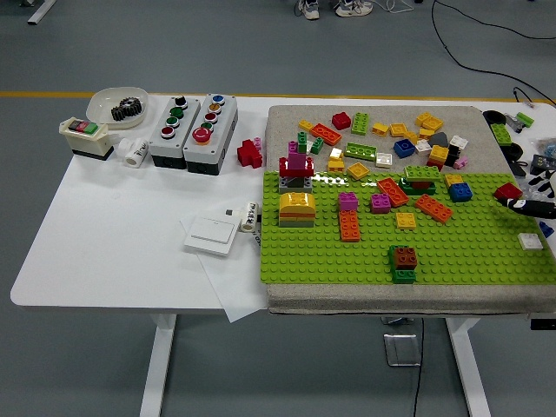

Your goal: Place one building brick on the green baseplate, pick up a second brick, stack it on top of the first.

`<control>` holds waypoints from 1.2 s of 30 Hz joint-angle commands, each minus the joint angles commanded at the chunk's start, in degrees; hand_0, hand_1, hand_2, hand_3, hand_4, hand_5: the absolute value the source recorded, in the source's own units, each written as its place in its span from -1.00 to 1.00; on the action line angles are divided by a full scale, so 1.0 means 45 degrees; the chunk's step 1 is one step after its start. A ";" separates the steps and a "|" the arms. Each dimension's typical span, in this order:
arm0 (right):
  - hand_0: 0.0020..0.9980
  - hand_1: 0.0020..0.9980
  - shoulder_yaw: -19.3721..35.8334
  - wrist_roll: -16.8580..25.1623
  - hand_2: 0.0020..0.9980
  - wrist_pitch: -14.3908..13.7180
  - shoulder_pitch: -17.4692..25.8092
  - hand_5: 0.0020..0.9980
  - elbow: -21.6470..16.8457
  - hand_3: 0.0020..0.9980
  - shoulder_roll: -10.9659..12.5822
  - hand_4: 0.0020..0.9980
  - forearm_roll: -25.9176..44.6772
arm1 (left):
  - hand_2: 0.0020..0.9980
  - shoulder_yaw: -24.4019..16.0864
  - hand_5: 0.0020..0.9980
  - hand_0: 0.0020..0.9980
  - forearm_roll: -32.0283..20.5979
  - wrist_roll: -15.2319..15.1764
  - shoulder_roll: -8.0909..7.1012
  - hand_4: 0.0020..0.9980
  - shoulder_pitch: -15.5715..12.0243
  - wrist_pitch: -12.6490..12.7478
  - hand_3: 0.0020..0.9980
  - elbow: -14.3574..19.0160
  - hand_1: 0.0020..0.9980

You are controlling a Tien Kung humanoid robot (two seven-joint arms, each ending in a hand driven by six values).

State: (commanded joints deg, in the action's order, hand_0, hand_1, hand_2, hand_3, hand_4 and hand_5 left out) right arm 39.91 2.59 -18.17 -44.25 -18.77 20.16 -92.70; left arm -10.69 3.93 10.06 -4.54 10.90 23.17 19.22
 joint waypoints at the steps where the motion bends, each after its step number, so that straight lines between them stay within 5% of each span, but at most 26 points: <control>1: 0.34 0.30 -0.0036 0.0030 0.39 0.0040 0.0022 0.48 -0.0020 0.46 -0.0006 1.00 0.0053 | 0.52 -0.0008 0.36 0.58 0.0018 0.0007 0.0000 0.32 -0.0006 0.0001 0.20 0.0000 0.53; 27: 0.31 0.29 -0.0527 0.0391 0.39 -0.0004 0.0137 0.44 -0.0158 0.42 -0.0023 1.00 0.0536 | 0.52 0.0062 0.35 0.58 -0.0091 -0.0025 0.0007 0.32 0.0012 -0.0002 0.20 0.0012 0.53; 36: 0.29 0.28 -0.0580 0.0384 0.40 -0.0119 0.0156 0.50 -0.0159 0.30 -0.0047 0.84 0.0440 | 0.52 0.0083 0.34 0.58 -0.0125 -0.0038 0.0004 0.32 0.0023 -0.0002 0.20 0.0017 0.53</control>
State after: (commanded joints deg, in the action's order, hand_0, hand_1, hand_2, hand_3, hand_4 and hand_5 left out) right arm 37.30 4.31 -18.70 -43.55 -19.49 19.95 -90.72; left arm -10.31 3.37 9.89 -4.52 11.00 23.16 19.30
